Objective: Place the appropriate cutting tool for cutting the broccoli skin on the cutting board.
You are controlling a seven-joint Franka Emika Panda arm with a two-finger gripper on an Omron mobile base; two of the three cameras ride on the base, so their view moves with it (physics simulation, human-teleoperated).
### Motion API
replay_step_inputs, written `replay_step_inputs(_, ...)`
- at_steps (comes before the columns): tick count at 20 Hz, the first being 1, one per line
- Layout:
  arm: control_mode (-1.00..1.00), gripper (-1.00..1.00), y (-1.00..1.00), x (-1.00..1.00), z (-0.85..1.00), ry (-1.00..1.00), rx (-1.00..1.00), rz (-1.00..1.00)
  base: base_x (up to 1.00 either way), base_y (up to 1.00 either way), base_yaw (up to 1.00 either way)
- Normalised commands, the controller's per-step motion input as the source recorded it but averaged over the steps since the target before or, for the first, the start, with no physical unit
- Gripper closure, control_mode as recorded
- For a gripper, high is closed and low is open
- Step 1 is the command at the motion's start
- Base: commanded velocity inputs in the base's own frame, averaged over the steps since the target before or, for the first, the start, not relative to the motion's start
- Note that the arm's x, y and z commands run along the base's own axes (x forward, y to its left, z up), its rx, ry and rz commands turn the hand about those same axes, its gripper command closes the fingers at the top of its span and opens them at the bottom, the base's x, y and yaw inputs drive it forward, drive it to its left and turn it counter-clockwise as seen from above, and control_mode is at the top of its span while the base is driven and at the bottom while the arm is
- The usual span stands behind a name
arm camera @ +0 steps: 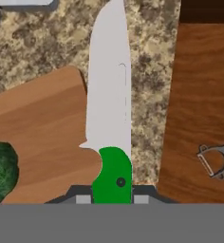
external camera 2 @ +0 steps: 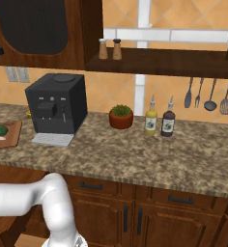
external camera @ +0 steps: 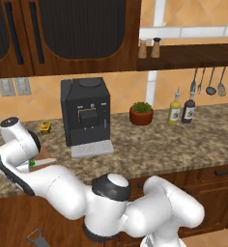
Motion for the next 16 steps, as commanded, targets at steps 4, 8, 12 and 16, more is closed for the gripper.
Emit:
replay_step_inputs(4, -1.00, 1.00, 0.22, 0.53, -0.49, 0.00, -0.01, 0.00, 0.00, 0.00, 0.00)
replay_step_inputs(8, -1.00, 1.00, 0.23, 0.44, -0.51, 0.00, 0.00, 0.00, 0.00, 0.00, 0.00)
replay_step_inputs(12, -1.00, 1.00, 0.07, 0.21, -0.34, -0.01, 0.00, 0.00, 0.00, 0.00, 0.00)
replay_step_inputs(16, -1.00, -1.00, 0.00, 0.01, -0.37, -0.02, 0.00, 0.00, 0.00, 0.00, 0.00)
